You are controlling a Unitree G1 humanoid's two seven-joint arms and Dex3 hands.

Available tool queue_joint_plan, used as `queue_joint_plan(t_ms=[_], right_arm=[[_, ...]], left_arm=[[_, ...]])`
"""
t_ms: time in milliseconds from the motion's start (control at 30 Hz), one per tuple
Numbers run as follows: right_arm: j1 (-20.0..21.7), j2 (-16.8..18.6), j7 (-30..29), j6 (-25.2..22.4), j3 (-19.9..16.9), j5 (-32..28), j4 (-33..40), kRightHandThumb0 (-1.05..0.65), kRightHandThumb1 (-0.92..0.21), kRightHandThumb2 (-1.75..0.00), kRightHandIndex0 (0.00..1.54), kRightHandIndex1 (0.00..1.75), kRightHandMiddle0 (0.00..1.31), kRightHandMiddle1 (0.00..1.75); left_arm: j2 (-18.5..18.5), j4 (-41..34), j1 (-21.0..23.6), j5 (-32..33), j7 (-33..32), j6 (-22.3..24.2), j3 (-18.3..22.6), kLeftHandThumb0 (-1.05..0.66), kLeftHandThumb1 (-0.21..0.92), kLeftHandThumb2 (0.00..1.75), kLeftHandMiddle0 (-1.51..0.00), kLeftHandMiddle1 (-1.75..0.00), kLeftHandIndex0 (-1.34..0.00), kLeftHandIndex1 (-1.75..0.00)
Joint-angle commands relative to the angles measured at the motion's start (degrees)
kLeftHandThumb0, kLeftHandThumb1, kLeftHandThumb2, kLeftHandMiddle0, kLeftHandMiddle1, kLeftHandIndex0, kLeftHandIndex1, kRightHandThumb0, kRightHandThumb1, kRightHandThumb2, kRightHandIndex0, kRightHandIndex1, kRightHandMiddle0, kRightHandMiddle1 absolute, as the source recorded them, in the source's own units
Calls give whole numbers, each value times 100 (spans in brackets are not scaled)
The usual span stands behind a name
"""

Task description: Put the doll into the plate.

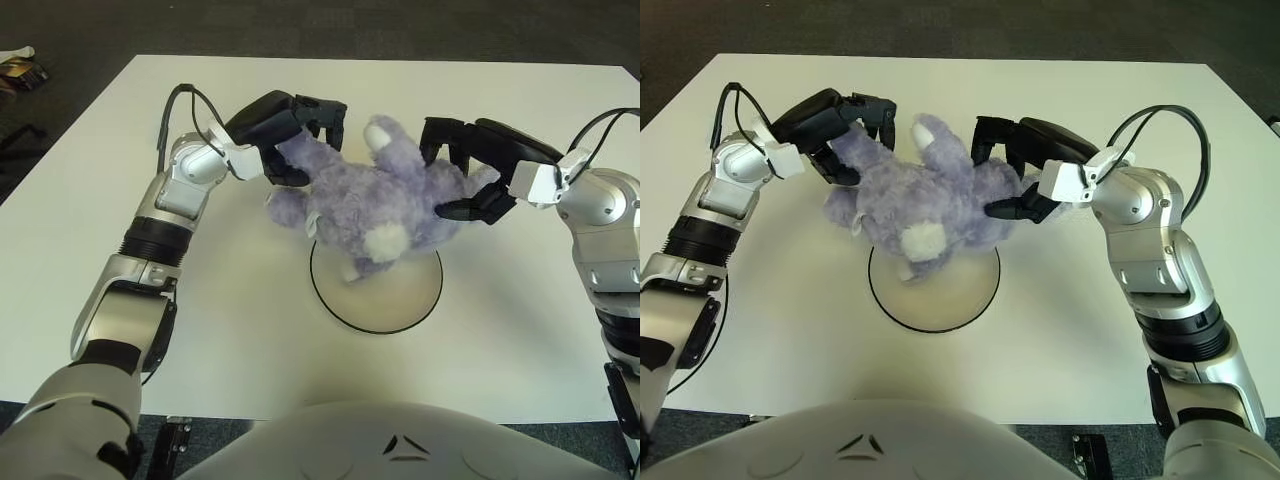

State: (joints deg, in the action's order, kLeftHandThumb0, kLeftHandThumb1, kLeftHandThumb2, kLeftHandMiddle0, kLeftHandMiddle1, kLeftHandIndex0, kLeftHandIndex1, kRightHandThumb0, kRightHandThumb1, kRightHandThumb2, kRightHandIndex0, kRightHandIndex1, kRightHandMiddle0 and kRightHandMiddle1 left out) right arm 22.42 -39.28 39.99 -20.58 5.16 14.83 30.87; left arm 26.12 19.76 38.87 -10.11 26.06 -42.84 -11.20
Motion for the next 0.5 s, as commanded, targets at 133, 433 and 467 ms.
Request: queue_joint_plan(t_ms=[133,433,467], right_arm=[[70,162,-18,-545,-135,-286,160,-52,-20,-105,21,129,7,138],[-3,171,-92,-446,-189,-408,114,-60,-21,-102,18,120,5,135],[-4,164,-94,-428,-187,-409,109,-60,-22,-101,18,119,4,135]], left_arm=[[-58,84,11,169,36,-73,53,-1,36,119,-56,-163,-49,-164],[-63,172,54,305,186,-127,28,-1,47,104,-46,-159,-50,-161],[-64,176,55,310,196,-126,30,-1,47,103,-46,-159,-50,-161]])
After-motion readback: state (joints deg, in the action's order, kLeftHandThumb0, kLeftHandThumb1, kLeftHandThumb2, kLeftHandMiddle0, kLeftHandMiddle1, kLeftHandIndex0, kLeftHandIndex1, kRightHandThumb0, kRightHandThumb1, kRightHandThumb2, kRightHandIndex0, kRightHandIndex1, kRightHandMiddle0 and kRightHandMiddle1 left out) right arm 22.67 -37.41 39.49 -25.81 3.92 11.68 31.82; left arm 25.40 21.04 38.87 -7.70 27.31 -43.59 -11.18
